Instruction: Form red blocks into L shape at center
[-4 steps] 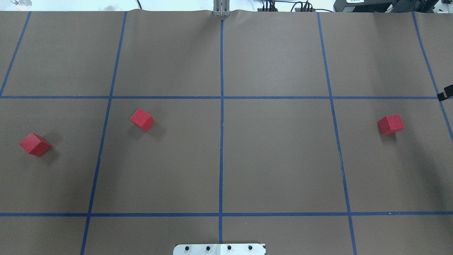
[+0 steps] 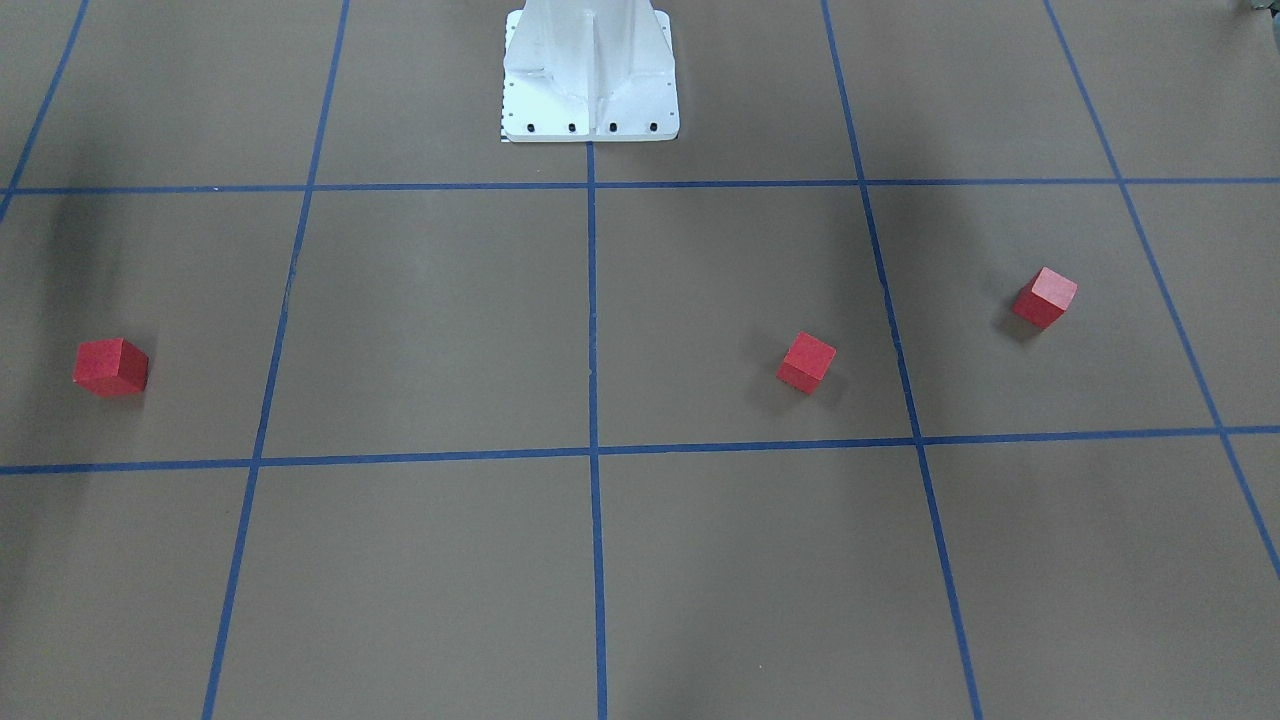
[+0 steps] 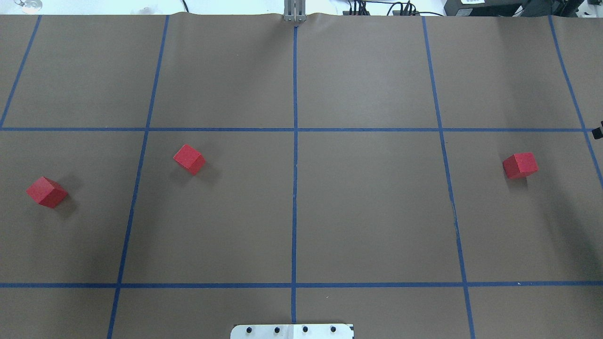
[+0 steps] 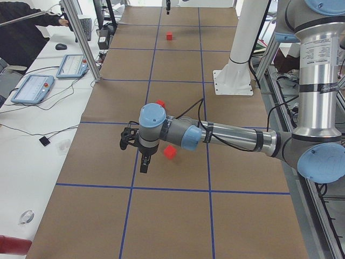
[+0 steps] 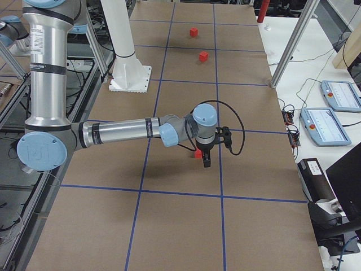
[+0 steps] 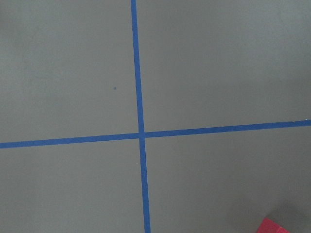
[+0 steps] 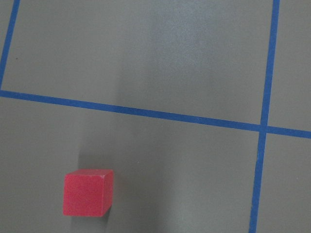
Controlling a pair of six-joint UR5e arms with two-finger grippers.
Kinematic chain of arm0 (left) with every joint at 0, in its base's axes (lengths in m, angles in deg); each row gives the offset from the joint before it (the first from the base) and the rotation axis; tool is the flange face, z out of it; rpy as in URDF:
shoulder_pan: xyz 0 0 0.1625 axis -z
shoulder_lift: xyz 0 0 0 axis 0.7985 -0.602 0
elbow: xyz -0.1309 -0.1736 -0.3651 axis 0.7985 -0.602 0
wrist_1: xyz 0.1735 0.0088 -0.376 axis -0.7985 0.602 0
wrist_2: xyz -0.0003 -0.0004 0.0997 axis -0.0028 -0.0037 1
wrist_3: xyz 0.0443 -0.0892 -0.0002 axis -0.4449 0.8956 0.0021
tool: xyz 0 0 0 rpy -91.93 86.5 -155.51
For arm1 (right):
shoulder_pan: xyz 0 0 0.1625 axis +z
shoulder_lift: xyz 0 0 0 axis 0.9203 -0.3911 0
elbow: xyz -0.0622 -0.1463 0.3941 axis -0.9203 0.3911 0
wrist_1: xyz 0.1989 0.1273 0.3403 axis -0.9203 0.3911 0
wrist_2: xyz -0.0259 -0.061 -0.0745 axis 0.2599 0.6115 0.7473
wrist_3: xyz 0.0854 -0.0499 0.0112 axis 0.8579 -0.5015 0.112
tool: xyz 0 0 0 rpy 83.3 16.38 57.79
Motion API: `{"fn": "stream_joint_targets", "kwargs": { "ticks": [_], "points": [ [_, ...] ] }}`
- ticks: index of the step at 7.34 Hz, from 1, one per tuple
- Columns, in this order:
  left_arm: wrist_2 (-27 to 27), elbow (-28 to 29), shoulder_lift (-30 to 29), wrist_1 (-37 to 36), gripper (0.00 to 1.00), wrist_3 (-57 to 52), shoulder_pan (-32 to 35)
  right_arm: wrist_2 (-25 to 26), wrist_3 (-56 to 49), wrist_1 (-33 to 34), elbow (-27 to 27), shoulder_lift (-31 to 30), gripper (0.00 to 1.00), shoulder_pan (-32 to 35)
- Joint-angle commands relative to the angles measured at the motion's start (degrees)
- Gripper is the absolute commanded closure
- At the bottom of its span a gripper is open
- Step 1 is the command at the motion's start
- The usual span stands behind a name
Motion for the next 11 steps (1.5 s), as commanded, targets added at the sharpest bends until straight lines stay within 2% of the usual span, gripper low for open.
{"fn": "stream_joint_targets", "kwargs": {
  "ticks": [1,4,6,9,11],
  "points": [
    [-0.4,1.8,1.1,0.5,0.0,-0.1,0.0,0.0,0.1,-0.4,-0.1,0.1,0.0,-0.1],
    [-3.9,2.3,1.8,0.5,0.0,-0.1,0.0,0.1,0.8,-0.5,0.4,0.4,0.0,-0.1],
    [-3.9,2.3,1.8,0.5,0.0,-0.1,0.0,-0.3,0.8,-0.6,2.2,0.6,0.0,-0.3],
    [-4.3,2.4,1.9,0.5,0.0,-0.2,-0.1,-0.3,0.8,-0.7,2.0,0.8,0.0,-5.1],
    [-6.9,2.4,2.7,0.6,0.0,-0.3,-0.1,-0.3,2.8,-0.7,1.8,1.8,0.0,-8.1]
  ]
}}
